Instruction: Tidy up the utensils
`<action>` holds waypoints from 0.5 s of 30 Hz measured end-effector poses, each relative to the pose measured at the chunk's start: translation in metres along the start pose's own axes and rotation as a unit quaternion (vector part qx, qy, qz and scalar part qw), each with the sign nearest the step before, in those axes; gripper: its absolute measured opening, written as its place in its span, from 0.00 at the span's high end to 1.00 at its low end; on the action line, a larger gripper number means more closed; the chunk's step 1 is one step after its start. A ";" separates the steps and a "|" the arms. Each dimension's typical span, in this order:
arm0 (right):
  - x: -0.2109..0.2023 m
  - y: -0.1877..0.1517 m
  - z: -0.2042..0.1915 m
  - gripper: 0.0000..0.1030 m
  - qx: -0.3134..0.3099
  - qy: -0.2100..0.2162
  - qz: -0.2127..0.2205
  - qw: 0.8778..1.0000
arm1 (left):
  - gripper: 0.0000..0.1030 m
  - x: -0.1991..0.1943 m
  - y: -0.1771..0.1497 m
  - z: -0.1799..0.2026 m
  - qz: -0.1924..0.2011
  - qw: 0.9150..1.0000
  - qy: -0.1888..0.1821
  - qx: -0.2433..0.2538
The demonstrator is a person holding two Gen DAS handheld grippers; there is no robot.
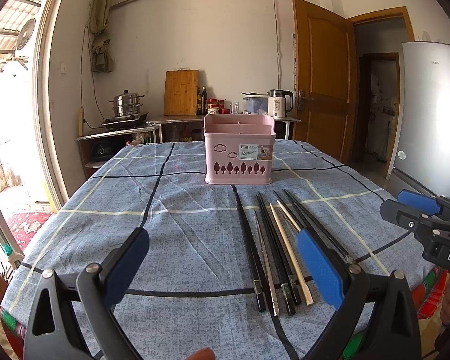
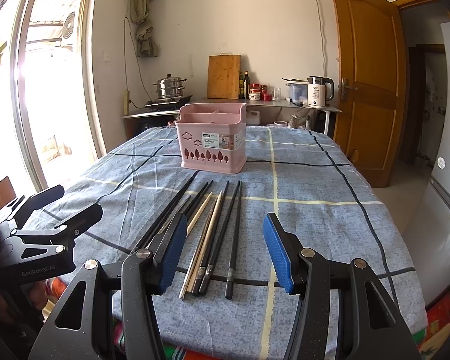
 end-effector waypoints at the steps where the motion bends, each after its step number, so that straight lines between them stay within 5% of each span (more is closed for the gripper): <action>1: 0.000 0.000 0.000 0.48 0.000 0.000 0.000 1.000 | 0.02 0.001 -0.001 0.000 -0.003 1.000 -0.003 -0.002; 15: 0.023 0.001 0.007 0.48 0.000 -0.007 -0.027 1.000 | 0.03 0.041 -0.003 -0.006 -0.059 0.998 -0.015 -0.004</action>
Point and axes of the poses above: each gripper's, at about its wrist camera, not at the fingertips, and x roughly the way its jaws point, z to its right, y to its top, the point moved 8 cm from there along x, roughly the way its jaws point, and after that the axes turned 9 degrees about z, right-handed, at the moved point
